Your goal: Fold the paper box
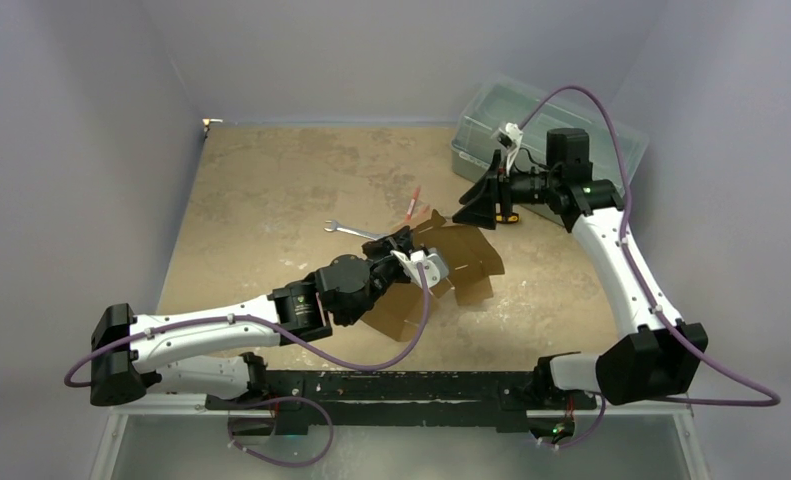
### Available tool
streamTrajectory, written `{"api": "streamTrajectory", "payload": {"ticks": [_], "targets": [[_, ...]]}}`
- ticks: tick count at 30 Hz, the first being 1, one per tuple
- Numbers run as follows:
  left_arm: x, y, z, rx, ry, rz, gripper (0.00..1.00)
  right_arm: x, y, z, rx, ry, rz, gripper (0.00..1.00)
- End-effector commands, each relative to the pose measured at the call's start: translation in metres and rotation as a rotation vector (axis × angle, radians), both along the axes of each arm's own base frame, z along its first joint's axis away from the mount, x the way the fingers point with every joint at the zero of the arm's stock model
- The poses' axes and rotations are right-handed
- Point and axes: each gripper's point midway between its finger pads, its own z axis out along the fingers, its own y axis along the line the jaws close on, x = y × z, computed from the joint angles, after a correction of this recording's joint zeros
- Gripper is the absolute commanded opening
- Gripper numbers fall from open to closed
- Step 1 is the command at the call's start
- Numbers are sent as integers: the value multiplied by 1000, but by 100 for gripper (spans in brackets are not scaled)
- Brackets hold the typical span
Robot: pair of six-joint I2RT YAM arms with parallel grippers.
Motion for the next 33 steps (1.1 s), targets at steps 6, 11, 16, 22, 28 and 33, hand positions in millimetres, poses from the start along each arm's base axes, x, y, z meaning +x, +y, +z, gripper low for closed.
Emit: {"api": "streamTrajectory", "payload": {"ticks": [6, 11, 16, 22, 28, 33], "targets": [[-1, 3, 29, -101, -13, 0, 0, 1, -6, -20, -124, -35, -51, 60], [0, 2, 30, -109, -7, 2, 0, -1, -13, -29, -189, -59, -67, 59], [-1, 0, 31, -124, 7, -1, 0, -1, -18, -36, -237, -96, -80, 59], [-2, -6, 32, -133, 25, -17, 0, -3, -15, -41, -273, -142, -61, 48], [-4, -9, 31, -146, 40, -33, 0, -3, -13, -45, -283, -189, -39, 24], [-5, -13, 25, -133, 58, -44, 0, 0, -11, -39, -271, -249, -44, 0]]}}
